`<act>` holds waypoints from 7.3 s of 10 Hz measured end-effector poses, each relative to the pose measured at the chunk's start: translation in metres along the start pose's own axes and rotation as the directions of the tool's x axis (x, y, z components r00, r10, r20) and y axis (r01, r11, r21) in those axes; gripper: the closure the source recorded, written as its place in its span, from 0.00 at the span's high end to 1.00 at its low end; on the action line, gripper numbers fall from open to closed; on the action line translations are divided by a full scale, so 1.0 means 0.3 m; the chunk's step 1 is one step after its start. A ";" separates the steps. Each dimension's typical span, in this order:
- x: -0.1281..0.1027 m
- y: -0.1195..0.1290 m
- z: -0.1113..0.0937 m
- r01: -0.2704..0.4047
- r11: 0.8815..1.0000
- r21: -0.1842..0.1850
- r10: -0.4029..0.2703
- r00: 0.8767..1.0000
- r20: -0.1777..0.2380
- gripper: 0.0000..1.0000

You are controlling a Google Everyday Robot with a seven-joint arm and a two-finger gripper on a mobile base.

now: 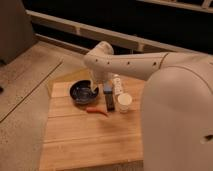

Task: Place the eraser in the ceramic cup

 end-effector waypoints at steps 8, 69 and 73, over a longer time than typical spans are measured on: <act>0.048 -0.094 0.237 -0.126 0.986 -0.113 0.107 0.982 -0.158 0.65; 0.183 -0.485 0.040 -0.369 0.897 0.244 0.414 0.894 -0.171 0.00; 0.149 -0.458 0.072 -0.359 0.905 0.227 0.402 0.897 -0.182 0.00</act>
